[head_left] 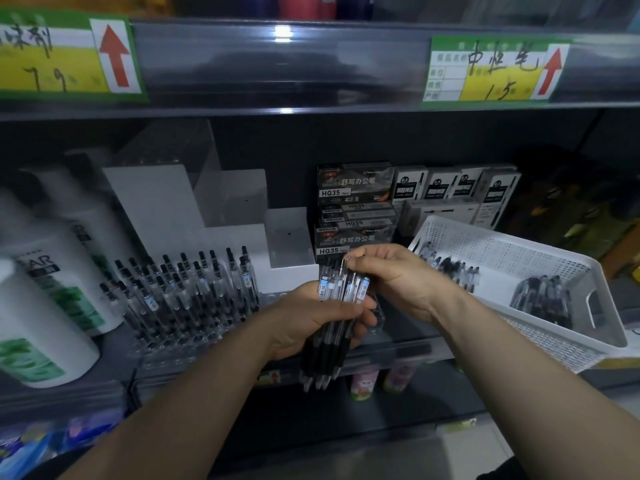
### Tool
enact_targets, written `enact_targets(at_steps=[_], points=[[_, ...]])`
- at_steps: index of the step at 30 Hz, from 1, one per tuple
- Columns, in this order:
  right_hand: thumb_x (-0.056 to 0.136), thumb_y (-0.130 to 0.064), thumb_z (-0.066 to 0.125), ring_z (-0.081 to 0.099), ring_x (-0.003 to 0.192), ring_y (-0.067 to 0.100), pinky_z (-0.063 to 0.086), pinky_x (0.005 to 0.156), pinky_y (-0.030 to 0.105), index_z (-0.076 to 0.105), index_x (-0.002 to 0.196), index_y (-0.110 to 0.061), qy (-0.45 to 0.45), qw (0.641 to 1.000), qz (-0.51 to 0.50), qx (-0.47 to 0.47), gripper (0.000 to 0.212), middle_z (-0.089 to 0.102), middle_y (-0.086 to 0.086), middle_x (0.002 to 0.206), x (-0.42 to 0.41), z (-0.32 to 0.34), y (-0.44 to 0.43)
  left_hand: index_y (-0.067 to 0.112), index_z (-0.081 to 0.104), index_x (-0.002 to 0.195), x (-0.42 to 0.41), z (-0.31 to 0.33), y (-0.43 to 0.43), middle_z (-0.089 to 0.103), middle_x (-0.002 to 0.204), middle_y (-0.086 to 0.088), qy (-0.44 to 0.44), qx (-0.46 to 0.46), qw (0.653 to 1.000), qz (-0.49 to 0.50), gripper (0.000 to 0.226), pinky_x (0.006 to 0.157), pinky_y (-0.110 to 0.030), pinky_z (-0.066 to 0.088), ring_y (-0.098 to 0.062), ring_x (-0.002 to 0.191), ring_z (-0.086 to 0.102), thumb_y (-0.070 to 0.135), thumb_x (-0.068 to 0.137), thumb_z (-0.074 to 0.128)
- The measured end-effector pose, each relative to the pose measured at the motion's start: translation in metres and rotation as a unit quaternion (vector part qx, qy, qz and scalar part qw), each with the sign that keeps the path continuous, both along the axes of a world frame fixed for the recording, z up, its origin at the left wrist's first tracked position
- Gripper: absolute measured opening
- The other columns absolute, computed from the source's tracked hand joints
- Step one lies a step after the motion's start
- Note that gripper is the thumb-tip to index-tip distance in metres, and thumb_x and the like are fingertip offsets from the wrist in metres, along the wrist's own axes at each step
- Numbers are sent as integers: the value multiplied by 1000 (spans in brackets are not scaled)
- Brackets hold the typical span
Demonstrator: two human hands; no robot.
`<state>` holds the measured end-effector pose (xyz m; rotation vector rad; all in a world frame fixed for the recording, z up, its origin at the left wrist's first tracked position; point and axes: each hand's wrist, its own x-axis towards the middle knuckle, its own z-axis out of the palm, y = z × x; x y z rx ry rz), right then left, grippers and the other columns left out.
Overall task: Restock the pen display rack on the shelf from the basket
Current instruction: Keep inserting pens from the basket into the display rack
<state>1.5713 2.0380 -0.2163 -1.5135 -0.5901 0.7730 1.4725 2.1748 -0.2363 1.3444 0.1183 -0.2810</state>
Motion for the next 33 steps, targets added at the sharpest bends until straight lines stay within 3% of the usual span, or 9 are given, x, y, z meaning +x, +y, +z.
enact_targets(at_steps=[3,9,12,15,19,24,26,30,33], points=[[95,-11,53,57,77,22,47,84,37,62,94,1,18,998,-55,24,15,63,14,83,2,0,4,-4,66,109,0,-2,1,70,82,-9,6,10,1000,-2,23,64,-28,56,-17,71,66,6,88,64],[98,-9,47,46,61,11,42,57,24,52,85,-6,65,961,-231,137,14,51,2,68,16,11,-4,-4,65,107,-4,-6,-2,69,78,-8,28,47,998,-13,49,65,-31,56,-19,72,64,23,68,75],[98,-7,46,51,55,8,49,55,20,52,99,-2,37,943,-283,171,9,53,2,65,22,12,-7,-5,63,110,-1,-8,4,68,75,-6,34,44,998,31,37,63,-30,54,-17,68,63,14,80,72],[95,0,47,61,56,10,57,63,22,53,91,-6,6,932,-316,179,10,58,6,68,22,15,-13,-1,64,100,2,-10,11,65,74,-6,12,55,995,81,19,63,-31,53,-16,66,60,14,89,66],[89,12,50,67,63,17,60,69,28,54,85,-6,-2,961,-242,135,18,58,11,74,8,11,-15,10,61,84,8,-6,16,59,67,-1,-8,40,989,139,14,65,-31,51,-15,64,56,20,93,62],[78,19,60,64,67,26,56,77,36,58,79,-5,-74,992,-96,-34,25,61,17,72,-7,0,-13,4,69,108,16,-3,12,61,70,-2,-15,-23,976,218,34,65,-30,50,-15,66,57,28,84,69],[75,19,64,61,76,30,51,80,40,59,77,-7,-100,991,-49,-81,27,59,16,69,-10,-4,-12,7,73,106,17,-2,11,63,76,-3,-28,-29,974,225,28,65,-29,51,-15,68,56,25,86,68],[74,16,68,59,70,22,48,66,26,61,75,-11,-122,984,16,-127,28,61,7,66,-13,-4,-11,3,67,108,19,-1,9,68,73,2,-15,-35,970,242,27,60,-28,53,-15,66,59,21,88,68],[79,10,65,58,68,20,48,65,26,63,78,-9,-139,979,26,-147,19,65,16,77,-9,-1,-13,5,67,95,19,-1,7,71,82,4,-24,14,975,220,18,79,-30,51,-12,84,63,23,90,66]])
